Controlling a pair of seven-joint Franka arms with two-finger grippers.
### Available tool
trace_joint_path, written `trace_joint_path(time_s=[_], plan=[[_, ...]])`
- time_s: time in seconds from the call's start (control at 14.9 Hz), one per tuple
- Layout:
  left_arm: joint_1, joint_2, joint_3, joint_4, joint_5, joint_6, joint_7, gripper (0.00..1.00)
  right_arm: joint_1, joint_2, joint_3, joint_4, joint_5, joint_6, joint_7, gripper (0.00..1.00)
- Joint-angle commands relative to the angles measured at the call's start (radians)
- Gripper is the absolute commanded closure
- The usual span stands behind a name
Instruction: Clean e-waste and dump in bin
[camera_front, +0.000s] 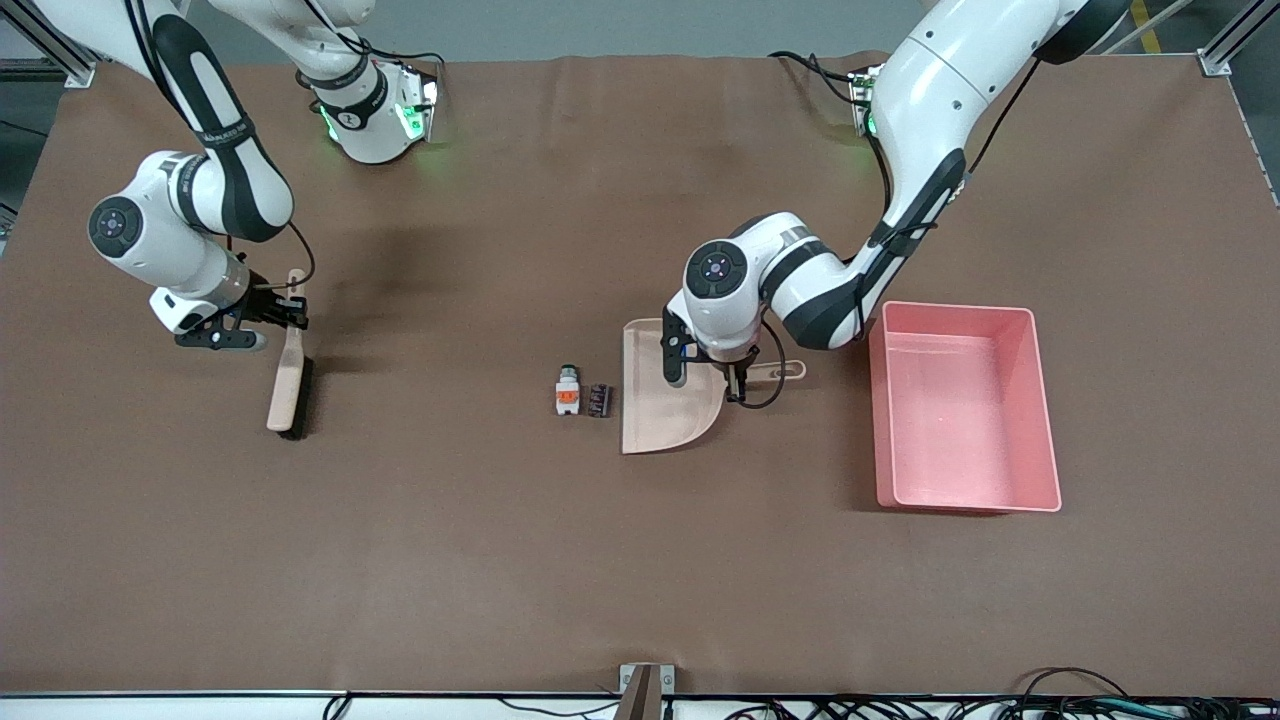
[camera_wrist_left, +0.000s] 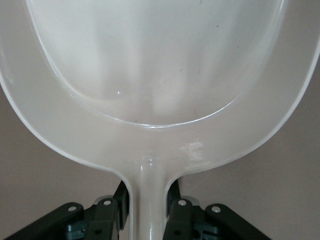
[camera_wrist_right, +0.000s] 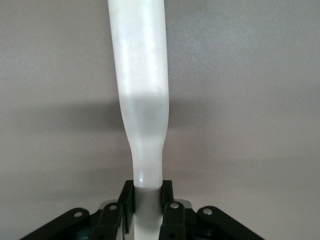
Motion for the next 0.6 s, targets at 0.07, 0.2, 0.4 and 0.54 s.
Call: trace_joint_path(time_s=[0.07, 0.2, 0.4, 0.54], plan=[[-0.004, 0.006, -0.002, 0.028, 0.022, -0.013, 0.004, 0.8, 0.02, -0.028, 0.002, 0.064, 0.012, -0.115, 0.007, 1.0], [-0.013, 0.007, -0.002, 0.041, 0.023, -0.045, 0.004, 0.83, 0.026, -0.028, 0.004, 0.121, 0.015, -0.2, 0.059, 1.0], [-0.016, 0.013, -0.002, 0.065, 0.049, -0.083, 0.004, 0.84, 0.126, -0.035, 0.011, 0.128, 0.091, -0.225, 0.145, 1.0], [-0.019, 0.024, -0.002, 0.067, 0.062, -0.083, 0.004, 0.84, 0.231, -0.034, 0.013, 0.148, 0.123, -0.223, 0.29, 1.0]])
